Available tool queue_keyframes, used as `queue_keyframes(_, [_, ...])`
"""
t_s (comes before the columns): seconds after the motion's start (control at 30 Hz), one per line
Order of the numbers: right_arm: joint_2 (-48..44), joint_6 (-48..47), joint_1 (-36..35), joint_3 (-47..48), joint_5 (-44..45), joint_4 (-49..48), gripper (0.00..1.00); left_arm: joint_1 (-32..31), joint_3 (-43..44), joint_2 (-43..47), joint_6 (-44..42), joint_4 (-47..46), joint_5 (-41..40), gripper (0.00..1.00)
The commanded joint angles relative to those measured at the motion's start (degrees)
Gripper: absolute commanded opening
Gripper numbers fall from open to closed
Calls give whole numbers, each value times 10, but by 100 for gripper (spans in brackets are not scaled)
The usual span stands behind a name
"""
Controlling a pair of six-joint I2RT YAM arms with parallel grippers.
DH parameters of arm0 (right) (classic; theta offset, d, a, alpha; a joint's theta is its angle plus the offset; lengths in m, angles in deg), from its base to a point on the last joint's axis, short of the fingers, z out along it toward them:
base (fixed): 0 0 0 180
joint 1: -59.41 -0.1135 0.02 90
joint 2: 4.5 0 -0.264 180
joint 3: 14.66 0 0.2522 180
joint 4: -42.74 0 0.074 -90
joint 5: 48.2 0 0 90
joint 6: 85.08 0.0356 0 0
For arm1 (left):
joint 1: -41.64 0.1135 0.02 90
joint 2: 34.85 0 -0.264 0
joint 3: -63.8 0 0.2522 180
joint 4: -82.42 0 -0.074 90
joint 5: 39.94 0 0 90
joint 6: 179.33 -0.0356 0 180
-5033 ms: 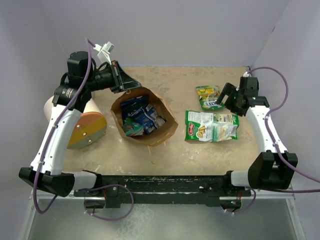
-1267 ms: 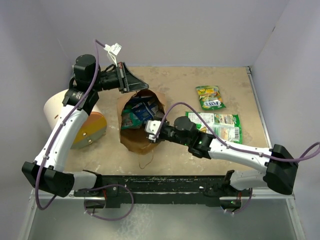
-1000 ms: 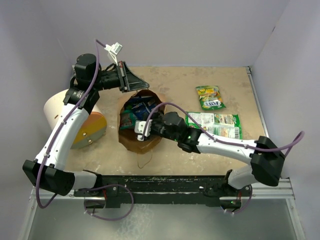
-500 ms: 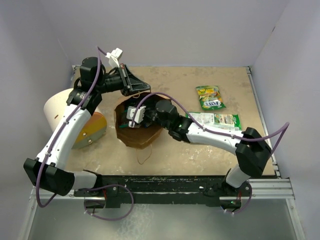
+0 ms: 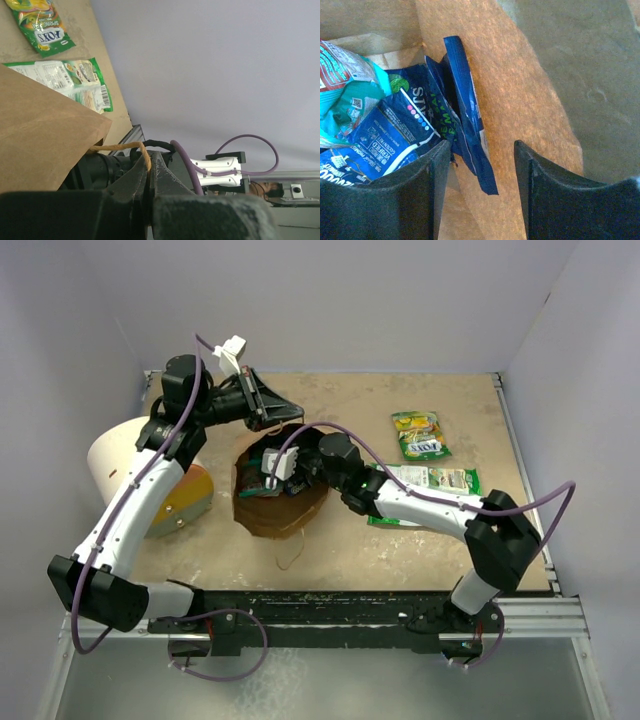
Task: Take the snacks out of the paper bag
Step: Take out the snack from the paper bag.
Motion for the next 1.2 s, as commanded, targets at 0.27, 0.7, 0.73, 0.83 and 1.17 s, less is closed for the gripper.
queue_keyframes(0.27, [75, -56, 5, 83, -23, -22, 50, -6, 26, 31, -37, 8, 36, 0])
queue_keyframes(0.7, [15, 32, 12, 35, -180, 73, 0, 6, 40, 32, -53, 23, 11, 0])
queue_keyframes(0.73, [11, 43, 12, 25, -188, 70, 0, 6, 41, 32, -55, 25, 9, 0])
queue_keyframes(0.83, [-5, 75, 12, 5, -202, 52, 0, 9, 42, 33, -60, 33, 6, 0])
queue_keyframes(1.17, [-73, 151, -7, -6, -224, 67, 0, 24, 59, 39, -80, 76, -26, 0])
